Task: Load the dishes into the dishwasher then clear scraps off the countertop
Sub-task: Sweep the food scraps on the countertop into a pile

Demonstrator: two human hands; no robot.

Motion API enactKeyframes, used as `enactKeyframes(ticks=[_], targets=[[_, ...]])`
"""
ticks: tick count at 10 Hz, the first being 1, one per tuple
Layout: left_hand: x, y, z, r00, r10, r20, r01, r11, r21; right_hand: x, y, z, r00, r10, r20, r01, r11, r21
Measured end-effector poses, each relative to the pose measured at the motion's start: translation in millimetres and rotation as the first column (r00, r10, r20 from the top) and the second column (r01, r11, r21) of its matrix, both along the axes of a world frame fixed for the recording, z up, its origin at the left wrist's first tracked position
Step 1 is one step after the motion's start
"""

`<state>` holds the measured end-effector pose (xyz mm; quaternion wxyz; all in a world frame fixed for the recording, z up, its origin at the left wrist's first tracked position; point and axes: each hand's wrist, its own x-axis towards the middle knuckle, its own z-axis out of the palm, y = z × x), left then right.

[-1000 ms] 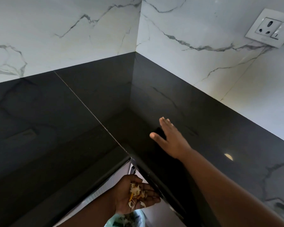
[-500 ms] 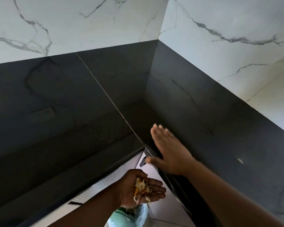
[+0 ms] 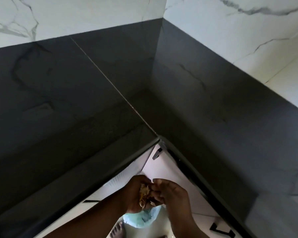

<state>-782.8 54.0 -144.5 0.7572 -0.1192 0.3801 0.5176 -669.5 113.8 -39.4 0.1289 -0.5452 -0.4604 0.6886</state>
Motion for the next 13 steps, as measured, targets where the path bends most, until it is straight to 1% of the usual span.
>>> enactKeyframes(ticks=[1,2,3,4,5,6,7,8,9,10,11,12,13], targets=[[2,-18,-22,0.999,-0.030,-0.043,0.027,0.997,-0.071,8,2,-37,0.998,-0.058,-0.034,0.050,0.979,-0.198],[4,-47,-50,0.995,-0.039,0.087,0.056,0.978,-0.202,16,-4,-98,0.993,-0.121,-0.004,0.111,0.920,-0.376],[6,-52,-89,0.994,-0.021,0.104,0.048,0.963,-0.266,17,-6,-167,0.980,-0.192,0.060,0.196,0.845,-0.497],[12,-46,-144,1.000,-0.029,0.000,0.027,0.925,-0.379,15,-6,-242,0.972,-0.200,0.123,0.235,0.815,-0.530],[18,-24,-193,0.994,-0.033,-0.107,-0.022,0.876,-0.482,9,1,-314,0.951,-0.254,0.178,0.310,0.809,-0.499],[24,-3,-209,0.982,-0.026,-0.186,-0.079,0.841,-0.535,10,9,-361,0.940,-0.173,0.294,0.285,0.873,-0.397],[29,5,-224,0.966,-0.055,-0.253,-0.097,0.829,-0.551,18,14,-386,0.915,-0.170,0.365,0.297,0.897,-0.328],[45,3,-225,0.922,-0.026,-0.386,-0.158,0.884,-0.439,20,14,-393,0.917,-0.124,0.378,0.254,0.914,-0.317],[81,8,-222,0.851,0.028,-0.524,-0.184,0.951,-0.248,15,3,-390,0.957,-0.139,0.253,0.212,0.934,-0.287],[101,4,-234,0.525,-0.210,-0.825,0.287,0.956,-0.061,14,3,-383,0.990,-0.135,0.048,0.143,0.915,-0.378],[81,-3,-280,0.077,-0.273,-0.959,0.521,0.831,-0.195,26,17,-369,0.948,-0.299,-0.111,0.175,0.778,-0.604],[44,-2,-318,-0.058,-0.624,-0.779,0.392,0.704,-0.593,39,18,-359,0.932,-0.320,-0.173,0.169,0.803,-0.572],[28,7,-316,0.093,-0.680,-0.728,0.167,0.731,-0.662,36,6,-358,0.988,-0.055,-0.146,0.029,0.984,-0.175]])
